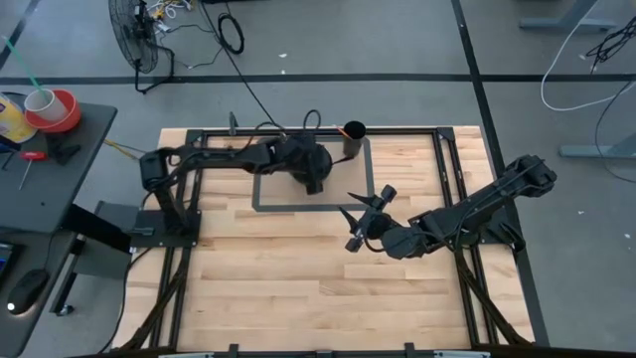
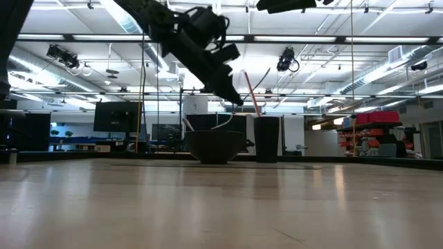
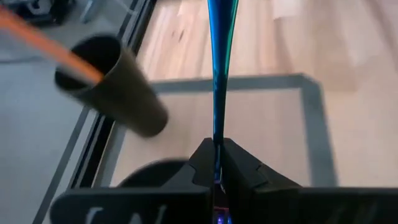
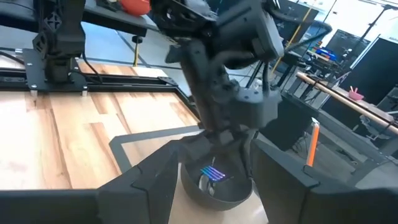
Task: Pick & Place Utensil
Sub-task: Put the blue fork into the black bowl
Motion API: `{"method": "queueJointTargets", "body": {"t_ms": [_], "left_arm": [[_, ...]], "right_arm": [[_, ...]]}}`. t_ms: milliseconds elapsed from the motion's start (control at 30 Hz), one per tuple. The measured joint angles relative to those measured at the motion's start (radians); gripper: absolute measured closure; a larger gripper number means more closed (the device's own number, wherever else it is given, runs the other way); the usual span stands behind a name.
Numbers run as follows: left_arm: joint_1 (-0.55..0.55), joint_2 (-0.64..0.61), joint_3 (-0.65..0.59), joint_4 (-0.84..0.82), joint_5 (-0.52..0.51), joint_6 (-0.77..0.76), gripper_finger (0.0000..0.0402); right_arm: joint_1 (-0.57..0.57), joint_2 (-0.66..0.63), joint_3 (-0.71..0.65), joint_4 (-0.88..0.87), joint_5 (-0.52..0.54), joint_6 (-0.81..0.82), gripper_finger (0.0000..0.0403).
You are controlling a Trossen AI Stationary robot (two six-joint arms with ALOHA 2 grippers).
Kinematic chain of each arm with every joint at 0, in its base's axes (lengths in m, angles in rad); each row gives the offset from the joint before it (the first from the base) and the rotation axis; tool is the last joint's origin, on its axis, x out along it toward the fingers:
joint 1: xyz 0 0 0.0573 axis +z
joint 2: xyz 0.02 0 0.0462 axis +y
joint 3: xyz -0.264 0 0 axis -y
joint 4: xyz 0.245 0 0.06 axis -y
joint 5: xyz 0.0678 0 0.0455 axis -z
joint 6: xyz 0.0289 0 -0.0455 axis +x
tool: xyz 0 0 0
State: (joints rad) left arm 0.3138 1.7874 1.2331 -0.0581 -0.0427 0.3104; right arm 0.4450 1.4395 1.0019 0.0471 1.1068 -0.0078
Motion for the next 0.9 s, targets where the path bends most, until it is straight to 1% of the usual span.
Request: {"method": "queueJointTargets", "body": {"t_ms": [133, 300, 600, 900], "left_arm": [[0.047, 0.016, 0.003, -0.008, 0.002, -0.001, 0.0385], [0.080, 0.030, 0.003, -0.037, 0.048, -0.016, 0.0379], [0.082, 0.123, 0.002, -0.045, 0.061, -0.011, 0.0380], [0.082, 0.130, 0.002, -0.042, 0.061, -0.012, 0.0375]], "right_arm": [[0.000, 0.000, 0.000, -0.006, 0.000, 0.000, 0.0202], [-0.003, 0.000, 0.000, -0.014, 0.000, 0.002, 0.0202], [-0.004, 0.001, 0.000, -0.014, 0.000, 0.003, 0.0202], [-0.005, 0.001, 0.000, -0.014, 0.000, 0.007, 0.0202]]}}
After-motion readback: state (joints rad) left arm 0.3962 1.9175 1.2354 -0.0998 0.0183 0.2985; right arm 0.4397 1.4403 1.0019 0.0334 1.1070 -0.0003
